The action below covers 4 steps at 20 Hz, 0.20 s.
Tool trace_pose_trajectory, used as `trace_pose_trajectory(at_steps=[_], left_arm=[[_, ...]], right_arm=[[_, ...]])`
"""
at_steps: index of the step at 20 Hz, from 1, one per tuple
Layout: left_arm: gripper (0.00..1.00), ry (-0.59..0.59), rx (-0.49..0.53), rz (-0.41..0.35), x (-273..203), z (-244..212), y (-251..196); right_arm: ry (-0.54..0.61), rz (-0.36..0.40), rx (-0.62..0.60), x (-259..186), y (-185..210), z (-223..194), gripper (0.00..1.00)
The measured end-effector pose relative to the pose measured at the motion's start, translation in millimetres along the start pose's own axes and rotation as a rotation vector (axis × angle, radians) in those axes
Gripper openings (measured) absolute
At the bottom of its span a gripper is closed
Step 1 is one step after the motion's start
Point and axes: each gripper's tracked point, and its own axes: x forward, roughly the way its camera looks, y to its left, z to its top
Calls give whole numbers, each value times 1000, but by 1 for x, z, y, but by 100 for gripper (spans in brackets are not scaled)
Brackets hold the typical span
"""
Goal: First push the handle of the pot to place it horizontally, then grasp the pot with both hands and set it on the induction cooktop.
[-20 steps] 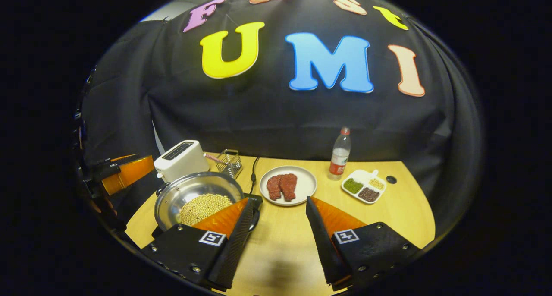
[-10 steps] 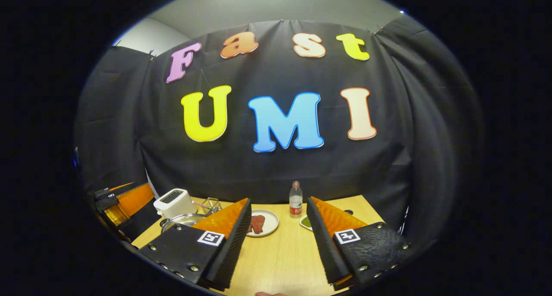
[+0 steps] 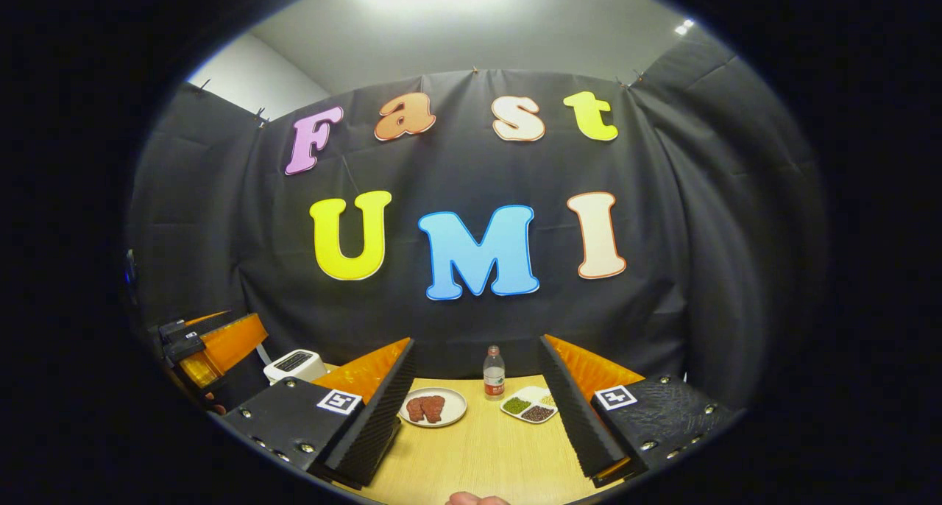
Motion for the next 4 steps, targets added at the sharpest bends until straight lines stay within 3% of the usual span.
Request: trace_pose_trajectory(at_steps=[4], left_arm=[[99, 1, 2, 11, -2, 3, 7]], right_arm=[[-4, -12, -5, -2, 4, 5, 99]])
